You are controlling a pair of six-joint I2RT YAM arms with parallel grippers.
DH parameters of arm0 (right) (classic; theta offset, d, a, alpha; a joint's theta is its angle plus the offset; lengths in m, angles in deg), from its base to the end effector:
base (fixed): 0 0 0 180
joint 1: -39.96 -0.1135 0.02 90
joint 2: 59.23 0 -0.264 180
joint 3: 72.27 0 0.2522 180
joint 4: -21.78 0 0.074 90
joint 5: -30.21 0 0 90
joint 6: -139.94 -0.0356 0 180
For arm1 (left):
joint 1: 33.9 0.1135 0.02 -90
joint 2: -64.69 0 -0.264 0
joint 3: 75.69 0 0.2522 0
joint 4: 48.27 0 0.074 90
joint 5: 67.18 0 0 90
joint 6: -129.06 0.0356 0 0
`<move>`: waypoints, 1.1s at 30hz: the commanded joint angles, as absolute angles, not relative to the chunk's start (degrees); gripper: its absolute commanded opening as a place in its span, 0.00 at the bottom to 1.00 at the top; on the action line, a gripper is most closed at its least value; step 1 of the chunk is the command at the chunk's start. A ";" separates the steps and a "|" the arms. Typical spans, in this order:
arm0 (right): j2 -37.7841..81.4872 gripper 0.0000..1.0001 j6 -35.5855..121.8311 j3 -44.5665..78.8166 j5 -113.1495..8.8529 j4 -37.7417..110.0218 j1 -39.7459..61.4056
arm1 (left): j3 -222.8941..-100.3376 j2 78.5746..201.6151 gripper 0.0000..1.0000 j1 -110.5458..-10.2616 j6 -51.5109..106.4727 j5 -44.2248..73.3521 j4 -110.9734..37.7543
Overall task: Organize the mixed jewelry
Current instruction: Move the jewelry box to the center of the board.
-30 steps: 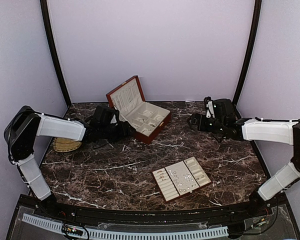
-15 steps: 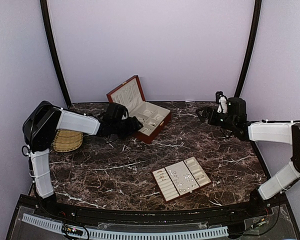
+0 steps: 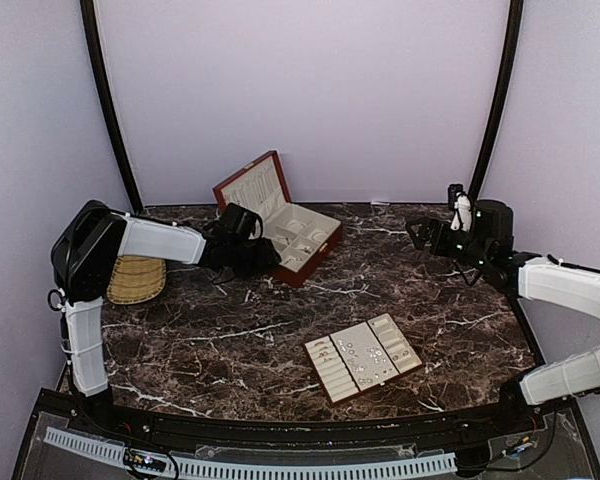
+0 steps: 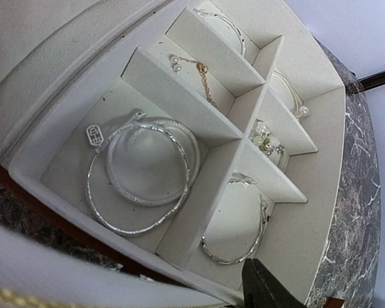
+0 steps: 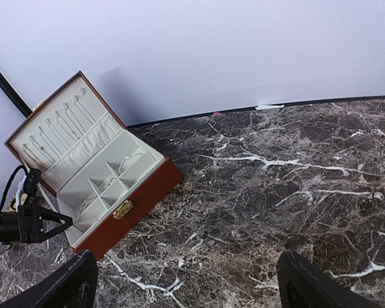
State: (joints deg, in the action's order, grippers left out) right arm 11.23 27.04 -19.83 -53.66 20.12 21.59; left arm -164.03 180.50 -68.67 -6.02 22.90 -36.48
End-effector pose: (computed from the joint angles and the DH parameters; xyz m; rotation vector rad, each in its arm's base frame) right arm 0.2612 0.0907 0.2535 -0.0010 1.8977 0.5953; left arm 0.3644 -0.2529 0.1655 -0.2132 2.3548 -0.7183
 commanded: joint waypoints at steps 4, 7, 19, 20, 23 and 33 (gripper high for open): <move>8.40 0.99 28.02 -21.53 -55.05 23.09 21.58 | -158.86 175.87 0.52 -66.29 1.84 25.15 -23.64; 7.80 0.98 27.77 -22.06 -54.79 23.07 21.53 | -156.99 173.59 0.51 -65.30 4.20 25.98 -21.75; 7.72 0.99 25.94 -21.95 -53.35 25.40 21.54 | -152.73 166.41 0.50 -61.15 12.29 24.72 -22.28; 7.85 0.98 25.65 -21.87 -52.91 25.55 21.50 | -152.95 166.21 0.51 -61.14 12.68 23.35 -23.38; 8.32 0.98 24.71 -21.75 -51.95 25.95 21.43 | -154.76 166.92 0.56 -61.15 12.87 19.10 -24.99; 9.64 0.98 21.72 -23.31 -52.46 24.30 19.90 | -158.80 171.27 0.63 -61.15 13.63 18.16 -22.46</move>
